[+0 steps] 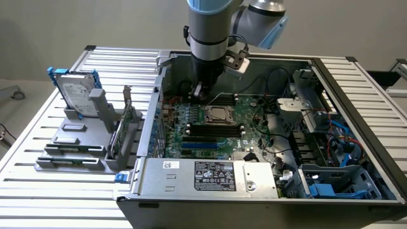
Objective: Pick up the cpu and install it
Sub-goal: 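Install the second cpu locking lever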
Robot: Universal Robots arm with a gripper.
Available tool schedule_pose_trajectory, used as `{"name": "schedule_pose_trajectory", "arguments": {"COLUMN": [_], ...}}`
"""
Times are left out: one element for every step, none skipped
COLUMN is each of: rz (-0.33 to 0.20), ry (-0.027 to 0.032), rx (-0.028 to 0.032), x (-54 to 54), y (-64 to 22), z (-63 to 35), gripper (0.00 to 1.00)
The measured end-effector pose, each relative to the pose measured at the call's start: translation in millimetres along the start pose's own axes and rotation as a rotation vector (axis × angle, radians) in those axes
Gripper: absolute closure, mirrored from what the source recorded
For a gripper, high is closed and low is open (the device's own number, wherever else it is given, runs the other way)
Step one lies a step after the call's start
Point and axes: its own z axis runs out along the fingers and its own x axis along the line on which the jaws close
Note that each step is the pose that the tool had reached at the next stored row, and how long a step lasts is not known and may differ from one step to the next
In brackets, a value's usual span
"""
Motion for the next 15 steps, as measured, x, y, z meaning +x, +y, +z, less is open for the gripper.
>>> {"name": "schedule_pose_trajectory", "arguments": {"rz": [0.000,0.000,0.000,0.000,0.000,0.000,0.000,0.000,0.000,0.000,0.000,0.000,0.000,0.000,0.000], "ry": [0.0003,0.0003,0.0001,0.0002,0.0002,0.0001,0.0003,0.0001,0.0001,0.0002,0.0002,0.0001,0.0002,0.0003,0.0004], "rx": [-0.0001,0.0000,0.0000,0.0000,0.0000,0.0000,0.0000,0.0000,0.0000,0.0000,0.0000,0.0000,0.0000,-0.0001,0.0000], "x": [0.8,1.6,2.3,3.1,3.8,4.6,5.4,6.1,7.0,7.7,8.5,9.3,10.0,10.1,10.1], "y": [-0.2,-0.4,-0.7,-0.9,-1.1,-1.3,-1.6,-1.8,-2.0,-2.3,-2.5,-2.7,-2.9,-2.9,-2.9], "z": [-3.1,-6.5,-9.7,-12.9,-16.1,-19.3,-22.5,-25.7,-29.2,-32.4,-35.6,-38.9,-42.0,-42.4,-42.3], "gripper": [0.89,0.89,0.89,0.89,0.89,0.89,0.89,0.89,0.89,0.89,0.89,0.89,0.89,0.89,0.89]}}
